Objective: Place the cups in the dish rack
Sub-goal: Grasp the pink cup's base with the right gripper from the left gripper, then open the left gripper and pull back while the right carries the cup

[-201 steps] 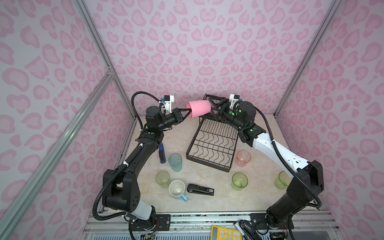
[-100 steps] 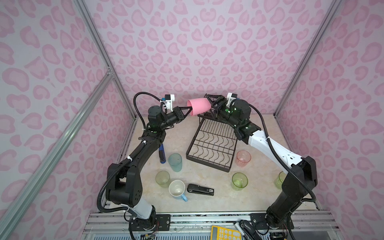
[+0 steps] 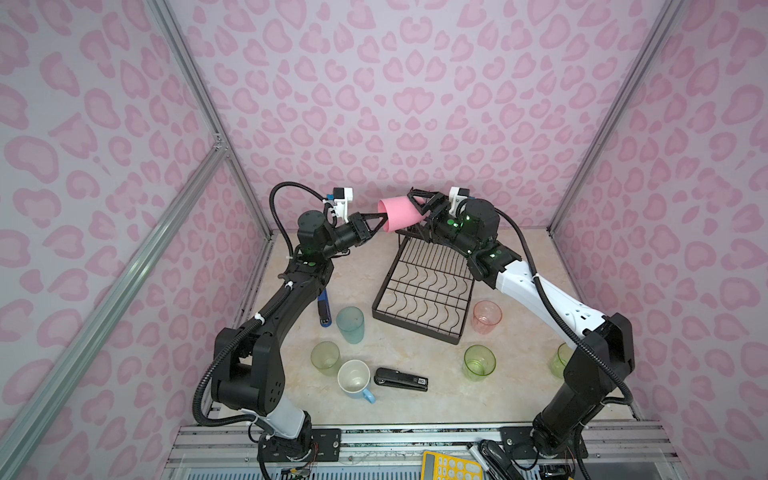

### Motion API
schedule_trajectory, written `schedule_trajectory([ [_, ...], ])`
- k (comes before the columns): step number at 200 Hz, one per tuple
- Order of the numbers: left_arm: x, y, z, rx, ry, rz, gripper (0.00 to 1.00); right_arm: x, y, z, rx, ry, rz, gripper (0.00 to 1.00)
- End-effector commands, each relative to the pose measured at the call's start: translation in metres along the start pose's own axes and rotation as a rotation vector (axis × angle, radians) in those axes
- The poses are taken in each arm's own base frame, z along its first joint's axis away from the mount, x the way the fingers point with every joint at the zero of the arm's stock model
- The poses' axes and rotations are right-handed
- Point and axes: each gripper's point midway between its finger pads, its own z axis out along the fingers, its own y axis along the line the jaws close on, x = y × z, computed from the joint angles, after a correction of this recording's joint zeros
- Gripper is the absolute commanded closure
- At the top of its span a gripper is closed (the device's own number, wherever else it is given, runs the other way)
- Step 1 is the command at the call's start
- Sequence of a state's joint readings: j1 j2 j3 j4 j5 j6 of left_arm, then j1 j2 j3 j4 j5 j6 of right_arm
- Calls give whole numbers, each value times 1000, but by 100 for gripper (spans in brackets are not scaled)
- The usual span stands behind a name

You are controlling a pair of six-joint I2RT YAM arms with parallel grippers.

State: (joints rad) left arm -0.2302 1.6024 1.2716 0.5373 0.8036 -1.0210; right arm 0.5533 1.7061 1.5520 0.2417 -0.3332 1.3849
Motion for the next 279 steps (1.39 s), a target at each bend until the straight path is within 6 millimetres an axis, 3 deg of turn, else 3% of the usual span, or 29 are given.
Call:
schedule_trajectory([
  [1,-4,-12,1,50,-15,39,97,-1,-6,4,4,-4,2,18],
  [98,-1,-4,8,43,-15,21,97,-1,-6,13,-9,-21,-5,18],
  [116,-1,-2,9,41,-13,17,95,-4,-5,11,-13,-41,-30,33],
  [128,-1,-3,9,39,-13,20,92,-6,-3,8,-15,-60,-46,38],
  [145,-2,-4,8,30,-13,31,83,-12,1,3,-9,-90,-86,42],
  [168,-1,-5,7,7,-1,56,58,-18,9,-4,-8,-132,-154,43],
  [188,0,-5,3,-35,5,82,43,-26,13,-13,17,-178,-237,44],
  [243,7,5,-18,-223,36,166,29,-56,23,-37,173,-300,-538,43],
  [279,11,20,-37,-414,73,212,12,-78,22,-49,325,-363,-728,42],
])
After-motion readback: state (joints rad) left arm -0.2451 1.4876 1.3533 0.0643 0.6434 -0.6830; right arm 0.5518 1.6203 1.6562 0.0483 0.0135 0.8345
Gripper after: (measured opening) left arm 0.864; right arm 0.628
